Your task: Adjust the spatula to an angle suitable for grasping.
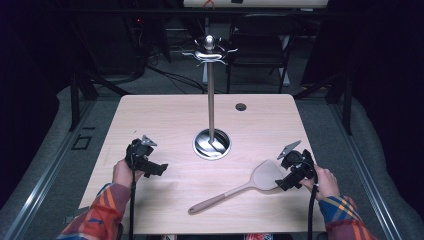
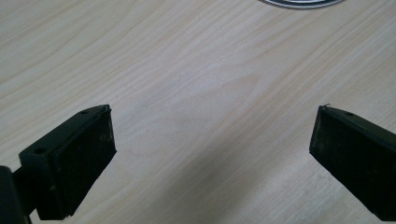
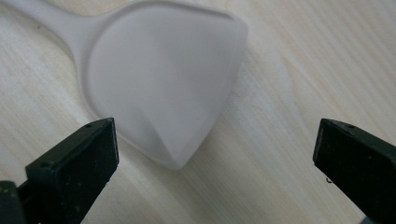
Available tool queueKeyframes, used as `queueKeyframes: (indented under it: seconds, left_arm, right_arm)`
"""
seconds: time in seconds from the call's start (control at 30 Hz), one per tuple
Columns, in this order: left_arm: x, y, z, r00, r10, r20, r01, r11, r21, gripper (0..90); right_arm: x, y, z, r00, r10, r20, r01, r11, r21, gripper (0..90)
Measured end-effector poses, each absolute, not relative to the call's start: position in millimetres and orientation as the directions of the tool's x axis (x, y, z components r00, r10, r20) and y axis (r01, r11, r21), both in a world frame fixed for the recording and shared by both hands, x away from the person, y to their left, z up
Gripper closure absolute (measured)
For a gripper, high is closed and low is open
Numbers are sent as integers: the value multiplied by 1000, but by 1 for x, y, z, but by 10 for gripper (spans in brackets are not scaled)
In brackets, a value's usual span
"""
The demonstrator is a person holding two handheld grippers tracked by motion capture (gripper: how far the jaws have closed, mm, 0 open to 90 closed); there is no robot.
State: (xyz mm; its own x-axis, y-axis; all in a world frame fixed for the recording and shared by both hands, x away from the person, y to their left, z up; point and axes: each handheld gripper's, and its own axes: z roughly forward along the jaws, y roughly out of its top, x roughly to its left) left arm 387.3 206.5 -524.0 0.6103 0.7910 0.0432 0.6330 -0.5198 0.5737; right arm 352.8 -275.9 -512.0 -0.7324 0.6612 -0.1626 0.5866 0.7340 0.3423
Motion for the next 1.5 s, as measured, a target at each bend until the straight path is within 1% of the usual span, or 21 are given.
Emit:
queueKeyframes:
  seconds: [0.07, 0.13, 0.27, 0.33, 0.5, 0.57, 0.6, 0.7, 0.73, 0.8, 0.83, 0.87, 0.97, 1.07, 1.17, 1.2, 1.37, 1.4, 1.5]
  left_arm:
    - [387, 207, -524, 607, 793, 45, 635, -519, 572, 0]
    - [386, 209, -524, 604, 796, 47, 636, -517, 573, 0]
    - [384, 211, -524, 598, 800, 49, 639, -513, 572, 0]
    - [383, 213, -524, 595, 802, 48, 641, -510, 574, 0]
    - [381, 215, -524, 590, 806, 49, 643, -505, 576, 1]
    - [381, 215, -524, 590, 806, 48, 645, -505, 573, 1]
    - [381, 215, -524, 590, 806, 49, 645, -507, 571, 0]
    - [381, 214, -524, 594, 803, 51, 642, -511, 572, 1]
    - [381, 214, -524, 596, 801, 49, 640, -512, 573, 1]
    - [381, 214, -524, 597, 801, 48, 641, -512, 571, 1]
    - [381, 214, -524, 598, 800, 45, 639, -511, 575, 1]
    - [381, 214, -524, 599, 800, 46, 640, -512, 573, 1]
    - [381, 214, -524, 596, 802, 46, 642, -510, 572, 0]
    - [382, 213, -525, 604, 796, 46, 639, -518, 569, 0]
    - [382, 213, -525, 606, 795, 46, 639, -519, 568, 1]
    - [382, 213, -525, 605, 795, 44, 640, -519, 567, 1]
    - [382, 212, -525, 607, 793, 48, 640, -524, 562, 1]
    - [383, 212, -525, 610, 791, 47, 638, -526, 562, 1]
    - [383, 213, -525, 615, 787, 38, 635, -523, 569, 0]
  right_arm:
    - [353, -275, -514, -736, 661, -148, 589, 732, 342, 0]
    - [357, -272, -516, -749, 645, -151, 582, 750, 313, 0]
    - [358, -267, -516, -757, 639, -139, 572, 750, 331, 0]
    - [359, -261, -515, -768, 622, -153, 558, 767, 316, 0]
    - [361, -253, -517, -787, 599, -150, 537, 783, 313, 0]
    - [362, -250, -518, -794, 593, -132, 530, 783, 326, 0]
    - [363, -246, -518, -808, 572, -141, 513, 801, 309, 0]
    - [362, -242, -519, -819, 556, -139, 499, 811, 306, 0]
    - [361, -239, -521, -818, 561, -123, 501, 802, 326, 0]
    - [360, -231, -521, -842, 522, -139, 467, 833, 298, 0]
    - [360, -231, -521, -842, 522, -139, 467, 833, 298, 0]
    - [360, -225, -522, -857, 501, -123, 450, 843, 294, 0]
    - [360, -219, -524, -872, 480, -100, 434, 851, 295, 0]
    - [358, -205, -528, -903, 421, -89, 384, 882, 273, 0]
    - [357, -197, -530, -913, 399, -83, 365, 892, 268, 0]
    - [356, -191, -530, -927, 365, -80, 335, 907, 256, 0]
    - [355, -176, -534, -944, 322, -72, 298, 926, 231, 0]
    - [355, -167, -538, -950, 306, -69, 286, 935, 208, 32]
    - [355, -162, -540, -952, 297, -71, 278, 940, 195, 57]
